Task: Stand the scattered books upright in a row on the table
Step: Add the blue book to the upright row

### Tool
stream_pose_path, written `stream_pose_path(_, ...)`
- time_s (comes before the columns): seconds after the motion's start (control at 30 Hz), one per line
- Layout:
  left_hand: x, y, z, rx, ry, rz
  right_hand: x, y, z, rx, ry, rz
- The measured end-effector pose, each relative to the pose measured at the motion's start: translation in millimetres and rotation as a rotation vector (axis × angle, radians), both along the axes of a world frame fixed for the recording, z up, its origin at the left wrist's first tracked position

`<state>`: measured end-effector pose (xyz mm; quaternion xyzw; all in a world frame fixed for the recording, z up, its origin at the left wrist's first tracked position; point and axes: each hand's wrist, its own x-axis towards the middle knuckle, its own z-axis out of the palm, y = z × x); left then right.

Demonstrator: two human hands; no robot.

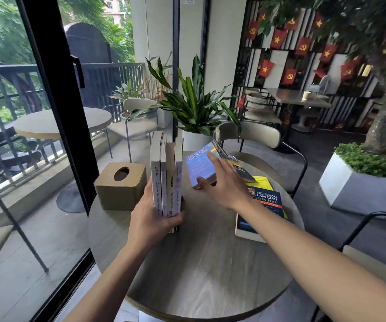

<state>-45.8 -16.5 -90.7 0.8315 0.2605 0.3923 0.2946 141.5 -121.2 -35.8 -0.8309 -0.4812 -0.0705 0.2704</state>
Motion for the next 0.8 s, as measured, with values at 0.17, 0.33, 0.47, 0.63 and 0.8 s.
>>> stream_pose_path(0.17, 4, 2, -1, -0.015, -0.007, 0.017, 38, 11, -6, -0.116, -0.017, -0.198)
stream_pose_path(0.33, 11, 7, -5, -0.022, -0.009, 0.012, 64, 30, -5, -0.226, 0.044, -0.345)
stream_pose_path(0.47, 17, 11, -7, -0.036, -0.014, 0.007, 74, 47, -3, -0.292, 0.064, -0.412)
stream_pose_path(0.63, 24, 15, -6, -0.054, -0.011, -0.003, 78, 65, -6, -0.340, 0.114, -0.484)
stream_pose_path(0.8, 25, 16, -5, -0.066, -0.008, -0.002, 74, 69, -14, -0.344, 0.063, -0.508)
